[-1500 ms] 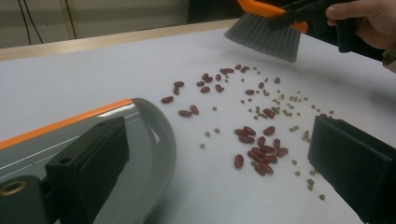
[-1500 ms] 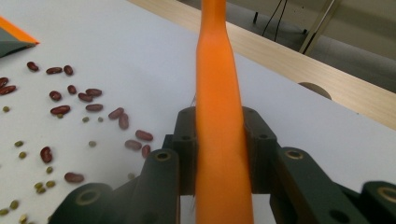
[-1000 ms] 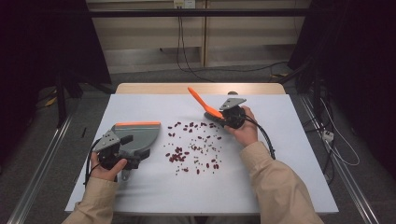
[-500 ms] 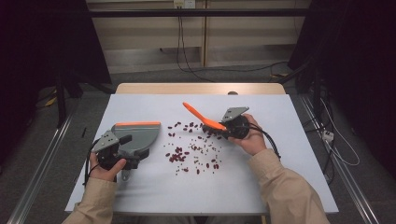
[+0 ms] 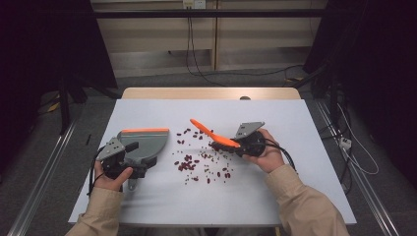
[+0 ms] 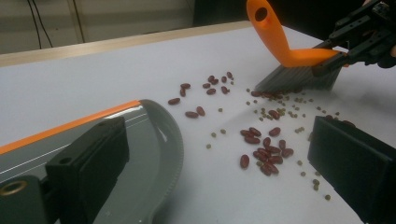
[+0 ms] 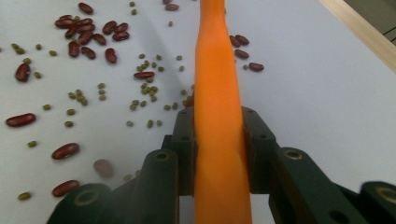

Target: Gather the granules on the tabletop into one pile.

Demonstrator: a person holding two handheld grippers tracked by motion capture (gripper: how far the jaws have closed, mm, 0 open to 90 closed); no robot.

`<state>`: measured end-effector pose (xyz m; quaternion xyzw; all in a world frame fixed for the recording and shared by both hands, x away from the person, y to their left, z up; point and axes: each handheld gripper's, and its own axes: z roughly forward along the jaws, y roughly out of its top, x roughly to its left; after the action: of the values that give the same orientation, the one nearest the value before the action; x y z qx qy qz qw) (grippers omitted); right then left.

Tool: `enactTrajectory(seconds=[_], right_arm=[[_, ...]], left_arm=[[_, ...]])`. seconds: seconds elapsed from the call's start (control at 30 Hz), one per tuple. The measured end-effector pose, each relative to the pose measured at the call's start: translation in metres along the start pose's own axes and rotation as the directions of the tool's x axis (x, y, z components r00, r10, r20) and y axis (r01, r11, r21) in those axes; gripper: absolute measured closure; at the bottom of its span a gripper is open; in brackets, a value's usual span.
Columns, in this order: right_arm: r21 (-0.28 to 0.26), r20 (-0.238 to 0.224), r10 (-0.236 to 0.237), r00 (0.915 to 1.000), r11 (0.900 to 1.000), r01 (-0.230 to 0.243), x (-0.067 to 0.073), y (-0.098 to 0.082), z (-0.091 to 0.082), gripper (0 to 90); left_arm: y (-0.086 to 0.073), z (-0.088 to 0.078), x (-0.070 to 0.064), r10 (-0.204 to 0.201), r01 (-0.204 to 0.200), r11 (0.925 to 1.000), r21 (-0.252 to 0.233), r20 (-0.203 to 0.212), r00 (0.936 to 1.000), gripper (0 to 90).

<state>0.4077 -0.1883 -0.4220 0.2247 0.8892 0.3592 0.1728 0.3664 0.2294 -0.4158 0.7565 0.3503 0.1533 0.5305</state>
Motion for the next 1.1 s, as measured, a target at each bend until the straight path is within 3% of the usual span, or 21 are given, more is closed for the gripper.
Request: enactTrajectory(seconds=[0.37, 0.47, 0.6, 0.8, 0.9, 1.1], right_arm=[[-0.019, -0.010, 0.011, 0.9999, 1.000, -0.012, 0.013, -0.001, -0.011, 71.3], [-0.059, 0.013, 0.026, 0.9996, 0.998, -0.025, 0.007, 0.003, -0.015, 71.3], [-0.112, 0.046, 0.074, 0.9962, 0.991, -0.069, -0.013, 0.011, -0.012, 71.3], [-0.121, 0.121, 0.113, 0.9862, 0.988, -0.098, -0.043, 0.024, 0.020, 71.3], [-0.116, 0.126, 0.135, 0.9827, 0.986, -0.121, -0.054, 0.029, 0.038, 71.3], [-0.104, 0.143, 0.090, 0.9856, 0.992, -0.076, -0.063, 0.042, 0.061, 71.3]], left_arm=[[0.000, 0.000, -0.001, 0.005, -0.005, 1.0000, 0.003, -0.003, 1.0000, 5.3], [0.000, 0.000, -0.001, 0.003, -0.003, 1.0000, 0.002, -0.001, 1.0000, 5.2], [0.000, 0.000, -0.001, 0.001, -0.001, 1.0000, 0.001, 0.005, 1.0000, 5.3], [0.000, -0.001, 0.001, -0.009, 0.009, 1.0000, -0.001, 0.003, 1.0000, 5.2], [0.000, -0.002, 0.002, -0.011, 0.011, 0.9999, -0.002, -0.003, 0.9999, 5.2], [-0.002, -0.003, 0.003, -0.012, 0.012, 0.9999, 0.005, -0.006, 0.9999, 5.2]])
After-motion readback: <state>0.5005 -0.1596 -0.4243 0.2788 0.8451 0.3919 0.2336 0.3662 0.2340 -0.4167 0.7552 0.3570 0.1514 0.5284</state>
